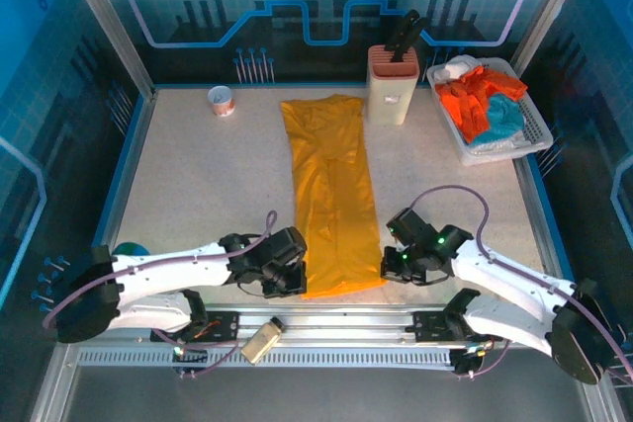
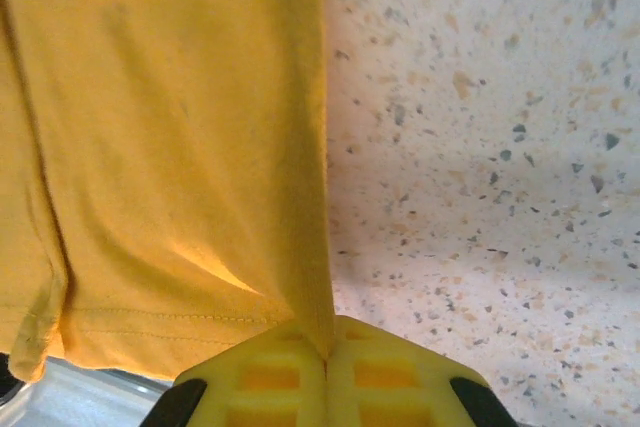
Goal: Fold and stack the t-shirts
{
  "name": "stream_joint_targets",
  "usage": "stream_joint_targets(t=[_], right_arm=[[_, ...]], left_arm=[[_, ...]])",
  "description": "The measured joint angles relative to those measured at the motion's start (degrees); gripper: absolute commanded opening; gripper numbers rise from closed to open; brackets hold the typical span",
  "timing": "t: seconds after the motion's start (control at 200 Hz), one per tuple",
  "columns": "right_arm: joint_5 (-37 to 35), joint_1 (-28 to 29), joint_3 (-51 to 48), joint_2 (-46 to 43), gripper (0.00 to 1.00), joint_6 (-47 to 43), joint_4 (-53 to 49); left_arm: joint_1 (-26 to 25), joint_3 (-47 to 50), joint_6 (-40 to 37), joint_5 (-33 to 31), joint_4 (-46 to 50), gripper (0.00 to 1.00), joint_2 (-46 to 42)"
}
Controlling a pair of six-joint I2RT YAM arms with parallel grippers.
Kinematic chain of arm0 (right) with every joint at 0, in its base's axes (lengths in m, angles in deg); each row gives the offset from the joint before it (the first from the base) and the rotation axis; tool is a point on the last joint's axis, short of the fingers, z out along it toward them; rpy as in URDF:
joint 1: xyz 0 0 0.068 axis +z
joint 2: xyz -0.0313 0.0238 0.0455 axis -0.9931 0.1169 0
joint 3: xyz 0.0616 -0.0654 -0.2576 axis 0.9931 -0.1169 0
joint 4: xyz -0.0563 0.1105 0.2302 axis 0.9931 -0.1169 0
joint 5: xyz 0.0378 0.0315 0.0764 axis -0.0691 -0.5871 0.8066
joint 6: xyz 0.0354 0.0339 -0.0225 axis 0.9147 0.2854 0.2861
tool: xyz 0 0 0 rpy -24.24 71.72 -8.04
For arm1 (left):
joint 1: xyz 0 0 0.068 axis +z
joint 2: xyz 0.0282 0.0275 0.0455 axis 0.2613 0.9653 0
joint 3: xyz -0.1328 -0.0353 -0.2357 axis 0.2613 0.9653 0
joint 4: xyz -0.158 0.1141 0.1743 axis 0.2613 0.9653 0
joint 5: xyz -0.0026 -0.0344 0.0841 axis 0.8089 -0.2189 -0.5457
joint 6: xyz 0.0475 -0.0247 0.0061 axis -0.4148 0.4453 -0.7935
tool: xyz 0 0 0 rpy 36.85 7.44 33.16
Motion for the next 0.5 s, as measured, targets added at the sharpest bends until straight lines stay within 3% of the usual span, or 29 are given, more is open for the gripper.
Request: stream_joint_targets(t=[0.215,0.5], right_arm=[[-1.2,-5.4,7.4,2.3,0.0,-3.5,-0.5],[-0.2,-10.3,19.4,16.2,0.0,-11.4,0.9]], left_arm=[[7.8,-5.2,-2.7,-1.7,3.3,0.0,-1.6],[19.4,-13.3,-12.6,-2.4,3.9,0.0,3.3]])
